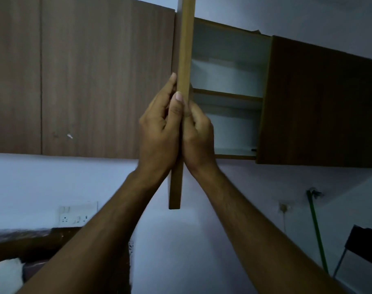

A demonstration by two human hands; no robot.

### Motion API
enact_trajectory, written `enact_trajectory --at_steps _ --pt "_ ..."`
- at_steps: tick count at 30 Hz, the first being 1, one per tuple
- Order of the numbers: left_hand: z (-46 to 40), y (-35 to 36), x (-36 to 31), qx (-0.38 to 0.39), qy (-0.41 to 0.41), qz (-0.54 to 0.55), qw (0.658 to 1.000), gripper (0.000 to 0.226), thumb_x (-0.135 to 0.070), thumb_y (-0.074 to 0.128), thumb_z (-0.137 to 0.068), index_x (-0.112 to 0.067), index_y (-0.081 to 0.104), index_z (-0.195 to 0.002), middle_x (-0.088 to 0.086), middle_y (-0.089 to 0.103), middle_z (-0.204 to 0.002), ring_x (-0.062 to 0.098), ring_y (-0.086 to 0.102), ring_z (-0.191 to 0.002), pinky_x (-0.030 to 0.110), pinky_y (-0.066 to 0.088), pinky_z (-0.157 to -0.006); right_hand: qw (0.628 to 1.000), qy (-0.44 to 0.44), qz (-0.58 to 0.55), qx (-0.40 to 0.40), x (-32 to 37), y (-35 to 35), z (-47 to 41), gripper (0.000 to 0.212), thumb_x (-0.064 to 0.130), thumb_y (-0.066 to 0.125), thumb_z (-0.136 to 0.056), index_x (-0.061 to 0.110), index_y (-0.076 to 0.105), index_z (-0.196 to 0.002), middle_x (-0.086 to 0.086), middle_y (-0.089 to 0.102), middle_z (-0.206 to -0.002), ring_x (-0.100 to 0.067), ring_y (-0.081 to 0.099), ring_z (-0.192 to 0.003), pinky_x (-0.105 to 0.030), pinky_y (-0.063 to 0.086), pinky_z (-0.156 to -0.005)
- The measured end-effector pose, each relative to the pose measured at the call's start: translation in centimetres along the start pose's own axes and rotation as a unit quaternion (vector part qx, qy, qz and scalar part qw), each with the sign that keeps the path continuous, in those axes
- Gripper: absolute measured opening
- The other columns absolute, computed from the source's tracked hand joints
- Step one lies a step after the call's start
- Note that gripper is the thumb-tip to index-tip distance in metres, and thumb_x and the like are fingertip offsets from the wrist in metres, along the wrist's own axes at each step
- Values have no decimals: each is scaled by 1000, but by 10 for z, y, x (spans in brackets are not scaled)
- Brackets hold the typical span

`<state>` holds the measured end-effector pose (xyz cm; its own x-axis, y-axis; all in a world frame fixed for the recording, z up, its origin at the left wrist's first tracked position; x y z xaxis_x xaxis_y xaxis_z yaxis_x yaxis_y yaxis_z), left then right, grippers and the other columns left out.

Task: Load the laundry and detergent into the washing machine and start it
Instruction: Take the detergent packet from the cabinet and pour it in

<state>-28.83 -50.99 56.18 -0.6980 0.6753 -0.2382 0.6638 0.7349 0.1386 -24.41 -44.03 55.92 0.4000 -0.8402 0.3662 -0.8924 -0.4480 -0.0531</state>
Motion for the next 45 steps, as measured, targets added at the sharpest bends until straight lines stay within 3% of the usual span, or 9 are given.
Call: enact_trajectory --at_steps 10,16,21,25,30,36,40,43,45 --pt "15 -1 5 42 68 -156 985 51 -31 50 -100 -12 37 -146 -3 47 -136 13 50 -121 41 50 -95 995 56 -80 -12 -7 -17 2 55 44 27 -103 5 65 -101 -15 66 -83 -27 67 -80 -40 58 -71" --pt "19 3 7 57 59 -216 973 63 -29 54 -96 -14 26 -150 -1 37 -138 15 50 -117 38 51 -93 994 86 -67 -12 -35 -38 3 47 42 35 -101 11 66 -119 -6 72 -107 -14 68 -101 -38 58 -86" --pt "22 8 -5 -17 -29 -178 983 59 -23 61 -94 -17 34 -147 -9 43 -128 2 50 -110 5 44 -81 988 132 -73 -29 -61 -33 3 51 52 46 -92 11 69 -111 -4 73 -103 -22 69 -94 -52 58 -78" --pt "16 19 -14 -80 -22 -241 967 67 -15 68 -86 -19 36 -144 -10 40 -126 7 47 -113 18 51 -86 986 146 -63 -46 -82 -38 -7 39 42 50 -97 10 71 -103 -2 74 -95 -19 70 -86 -47 60 -77" --pt "2 46 -22 -94 67 -443 889 74 -4 56 -84 -5 23 -151 14 35 -143 13 32 -120 21 37 -100 986 156 -36 -38 -113 -49 -27 36 40 51 -97 10 71 -94 -2 72 -86 -15 68 -79 -38 61 -76" --pt "6 70 -26 -105 83 -648 750 71 1 29 -85 0 7 -152 20 15 -158 34 17 -146 36 16 -120 989 139 -46 -20 -136 -58 -39 33 39 52 -97 12 70 -89 4 69 -80 -11 66 -76 -33 58 -70" --pt "10 90 -28 -37 95 -720 687 72 6 7 -81 -1 4 -153 24 5 -159 41 5 -147 51 1 -119 989 130 -71 6 -150 -57 -44 32 36 51 -98 10 69 -92 2 69 -83 -10 66 -75 -22 54 -66" --pt "9 99 -24 30 91 -766 636 88 -8 -34 -73 -3 3 -153 21 1 -160 40 0 -148 54 1 -119 989 126 -79 15 -159 -56 -47 32 33 50 -99 9 67 -88 -4 68 -83 -14 65 -75 -23 53 -65" --pt "8 102 -24 56 75 -795 599 94 -13 -33 -68 -1 7 -152 23 2 -160 39 -5 -148 55 -3 -117 989 120 -79 23 -164 -56 -49 34 33 50 -99 6 68 -89 -8 68 -84 -17 65 -76 -29 54 -68"
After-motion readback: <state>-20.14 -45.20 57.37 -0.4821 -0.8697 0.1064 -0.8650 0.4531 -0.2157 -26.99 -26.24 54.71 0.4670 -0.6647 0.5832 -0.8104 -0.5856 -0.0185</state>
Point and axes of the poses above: each hand's wrist, its own z-axis away from the middle knuckle, its own y-axis out of the palm, x = y × z, the point moved 2 cm from there along -z, towards the middle knuckle
